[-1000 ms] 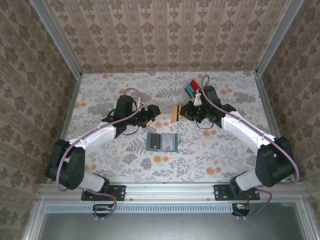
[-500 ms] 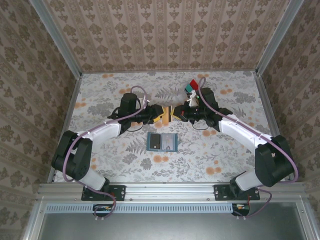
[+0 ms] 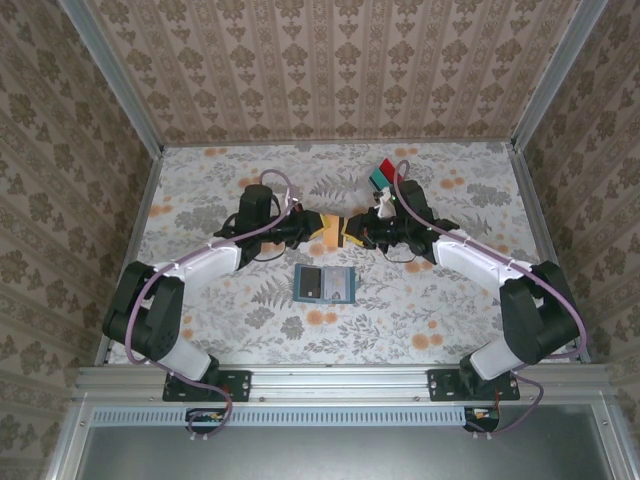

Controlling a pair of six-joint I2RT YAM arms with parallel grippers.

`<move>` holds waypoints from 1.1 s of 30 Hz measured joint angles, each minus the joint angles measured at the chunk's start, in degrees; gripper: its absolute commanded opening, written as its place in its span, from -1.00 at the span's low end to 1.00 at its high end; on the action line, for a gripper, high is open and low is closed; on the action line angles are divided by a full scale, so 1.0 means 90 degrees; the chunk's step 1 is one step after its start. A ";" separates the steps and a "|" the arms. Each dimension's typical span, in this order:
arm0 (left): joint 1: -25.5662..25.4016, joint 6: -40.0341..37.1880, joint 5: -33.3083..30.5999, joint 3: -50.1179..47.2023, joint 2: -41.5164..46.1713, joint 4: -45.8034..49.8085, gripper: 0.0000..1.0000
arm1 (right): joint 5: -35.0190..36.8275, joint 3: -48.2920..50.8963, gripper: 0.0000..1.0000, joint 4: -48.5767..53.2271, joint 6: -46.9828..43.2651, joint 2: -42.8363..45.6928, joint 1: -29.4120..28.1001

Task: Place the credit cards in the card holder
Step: Pick up the credit card from the storage box.

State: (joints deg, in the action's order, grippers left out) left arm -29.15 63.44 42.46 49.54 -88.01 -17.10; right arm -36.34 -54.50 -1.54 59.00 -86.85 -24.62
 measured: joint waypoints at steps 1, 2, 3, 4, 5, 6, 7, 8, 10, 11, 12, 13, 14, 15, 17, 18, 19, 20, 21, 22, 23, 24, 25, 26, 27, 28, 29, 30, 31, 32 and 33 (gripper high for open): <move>0.0007 0.0000 0.0000 0.0000 0.0000 -0.0010 -0.88 | -0.0019 0.0010 -0.60 -0.0061 0.0032 -0.0010 0.0002; 0.0024 0.0002 0.0002 0.0002 0.0000 -0.0012 -0.89 | -0.0049 0.0036 -0.59 -0.0172 0.0109 -0.0032 0.0012; 0.0036 0.0000 0.0002 0.0000 0.0000 -0.0015 -0.89 | -0.0078 0.0061 -0.59 -0.0272 0.0160 -0.0058 0.0015; 0.0044 0.0002 0.0002 0.0002 0.0000 -0.0017 -0.89 | -0.0104 0.0070 -0.58 -0.0330 0.0197 -0.0080 0.0015; 0.0049 0.0002 0.0000 0.0000 0.0000 -0.0017 -0.90 | -0.0143 0.0083 -0.57 -0.0401 0.0262 -0.0121 0.0017; 0.0053 0.0002 0.0000 0.0000 0.0000 -0.0024 -0.90 | -0.0175 0.0097 -0.57 -0.0466 0.0304 -0.0151 0.0024; 0.0056 0.0002 0.0002 0.0000 0.0000 -0.0044 -0.91 | -0.0194 0.0112 -0.57 -0.0534 0.0335 -0.0177 0.0027; 0.0063 0.0002 0.0002 0.0000 0.0000 -0.0061 -0.93 | -0.0211 0.0124 -0.56 -0.0595 0.0379 -0.0199 0.0027; 0.0075 0.0005 0.0012 0.0000 0.0000 -0.0085 -0.96 | -0.0238 0.0143 -0.52 -0.0702 0.0466 -0.0226 0.0027; 0.0078 0.0005 0.0024 0.0000 0.0000 -0.0104 -0.98 | -0.0253 0.0151 -0.53 -0.0755 0.0483 -0.0233 0.0027; 0.0078 0.0007 0.0027 0.0000 0.0000 -0.0124 -1.00 | -0.0262 0.0160 -0.53 -0.0818 0.0505 -0.0238 0.0027; 0.0083 0.0010 0.0034 -0.0002 0.0000 -0.0151 -1.00 | -0.0274 0.0165 -0.53 -0.0850 0.0525 -0.0240 0.0027; 0.0083 0.0032 0.0049 -0.0005 0.0000 -0.0182 -1.00 | -0.0289 0.0177 -0.53 -0.0899 0.0549 -0.0240 0.0027; 0.0083 0.0056 0.0053 -0.0010 0.0000 -0.0214 -1.00 | -0.0306 0.0187 -0.54 -0.0959 0.0588 -0.0240 0.0024; 0.0083 0.0126 0.0087 -0.0046 0.0002 -0.0308 -1.00 | -0.0335 0.0197 -0.62 -0.1027 0.0629 -0.0240 0.0022; 0.0095 0.0160 0.0095 -0.0068 0.0010 -0.0338 -1.00 | -0.0345 0.0206 -0.69 -0.1071 0.0658 -0.0240 0.0022; 0.0114 0.0180 0.0092 -0.0092 0.0022 -0.0359 -0.99 | -0.0352 0.0223 -0.73 -0.1129 0.0690 -0.0240 0.0024; 0.0134 0.0211 0.0095 -0.0131 0.0034 -0.0372 -0.81 | -0.0369 0.0236 -0.76 -0.1190 0.0714 -0.0240 0.0024; 0.0158 0.0250 0.0095 -0.0168 0.0039 -0.0389 -0.68 | -0.0379 0.0243 -0.77 -0.1246 0.0746 -0.0240 0.0022; 0.0168 0.0262 0.0092 -0.0194 0.0039 -0.0393 -0.61 | -0.0396 0.0245 -0.80 -0.1280 0.0775 -0.0240 0.0022; 0.0165 0.0272 0.0073 -0.0216 0.0039 -0.0364 -0.45 | -0.0406 0.0245 -0.81 -0.1319 0.0789 -0.0238 0.0022; 0.0165 0.0267 0.0061 -0.0228 0.0039 -0.0289 -0.18 | -0.0415 0.0245 -0.83 -0.1348 0.0789 -0.0223 0.0019; 0.0165 0.0226 0.0041 -0.0243 0.0041 -0.0199 -0.05 | -0.0406 0.0245 -0.86 -0.1345 0.0789 -0.0206 0.0012; 0.0163 0.0134 -0.0017 -0.0240 0.0049 -0.0034 0.01 | -0.0340 0.0253 -0.90 -0.1309 0.0787 -0.0175 -0.0007; 0.0158 0.0019 -0.0097 -0.0238 0.0075 0.0172 0.13 | -0.0180 0.0255 -0.91 -0.1226 0.0787 -0.0134 -0.0051; 0.0153 -0.0124 -0.0243 -0.0233 0.0112 0.0474 0.23 | 0.0017 0.0255 -0.90 -0.1107 0.0777 -0.0087 -0.0092; 0.0131 -0.0284 -0.0418 -0.0233 0.0151 0.0814 0.29 | 0.0308 0.0250 -0.89 -0.0889 0.0753 -0.0012 -0.0172; 0.0121 -0.0442 -0.0580 -0.0226 0.0187 0.1124 0.32 | 0.0551 0.0231 -0.89 -0.0639 0.0675 0.0044 -0.0267; 0.0117 -0.0571 -0.0707 -0.0221 0.0214 0.1372 0.33 | 0.0794 0.0182 -0.89 -0.0333 0.0583 0.0087 -0.0372; 0.0109 -0.0692 -0.0845 -0.0221 0.0253 0.1642 0.34 | 0.1071 0.0097 -0.89 0.0022 0.0478 0.0114 -0.0495; 0.0104 -0.0818 -0.0988 -0.0221 0.0296 0.1906 0.35 | 0.1399 -0.0010 -0.90 0.0396 0.0355 0.0138 -0.0631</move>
State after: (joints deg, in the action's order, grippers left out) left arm -28.21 56.07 33.56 47.55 -85.34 0.05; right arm -23.75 -54.59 2.02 62.19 -85.60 -30.30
